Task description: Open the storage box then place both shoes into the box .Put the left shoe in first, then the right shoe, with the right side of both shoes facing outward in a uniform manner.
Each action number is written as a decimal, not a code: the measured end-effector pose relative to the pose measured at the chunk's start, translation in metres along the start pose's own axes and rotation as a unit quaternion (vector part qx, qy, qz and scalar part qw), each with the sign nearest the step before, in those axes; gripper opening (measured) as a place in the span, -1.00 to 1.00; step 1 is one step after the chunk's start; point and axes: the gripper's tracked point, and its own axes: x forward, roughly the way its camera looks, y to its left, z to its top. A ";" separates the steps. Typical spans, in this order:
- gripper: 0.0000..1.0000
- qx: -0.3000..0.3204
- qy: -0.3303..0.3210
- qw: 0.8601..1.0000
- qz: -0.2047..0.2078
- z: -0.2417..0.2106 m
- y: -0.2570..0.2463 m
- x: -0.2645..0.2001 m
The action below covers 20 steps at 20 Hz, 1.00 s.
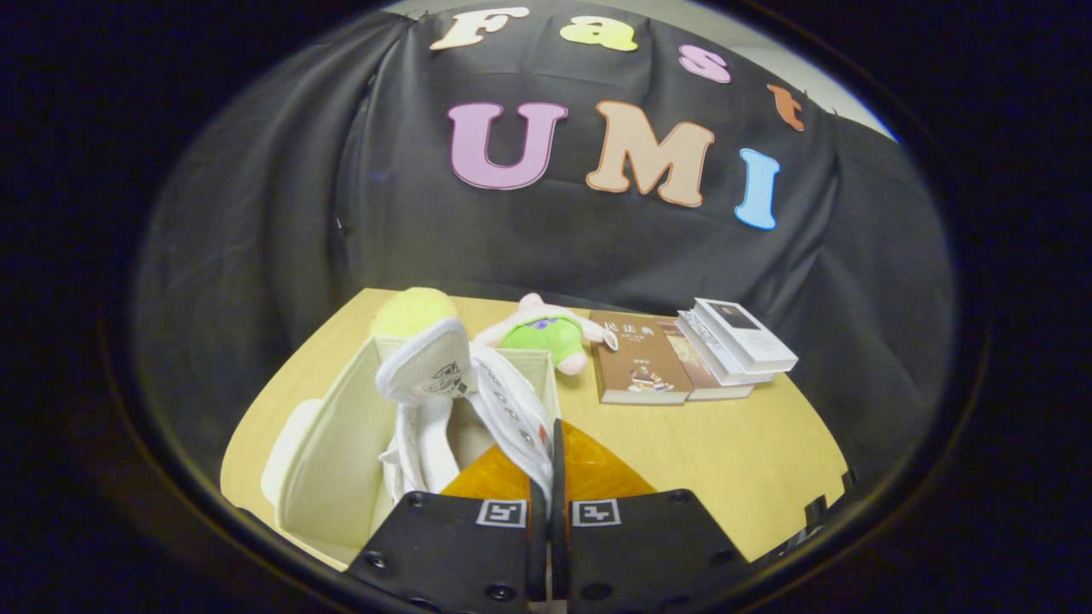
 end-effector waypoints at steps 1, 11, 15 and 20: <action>-0.89 0.002 0.007 1.000 0.000 0.000 -0.001 0.001; -0.89 0.015 0.064 0.997 0.028 -0.008 0.016 0.016; -0.89 -0.007 0.087 0.996 0.026 -0.018 0.025 0.025; -0.89 -0.006 0.121 0.992 0.041 -0.038 0.044 0.045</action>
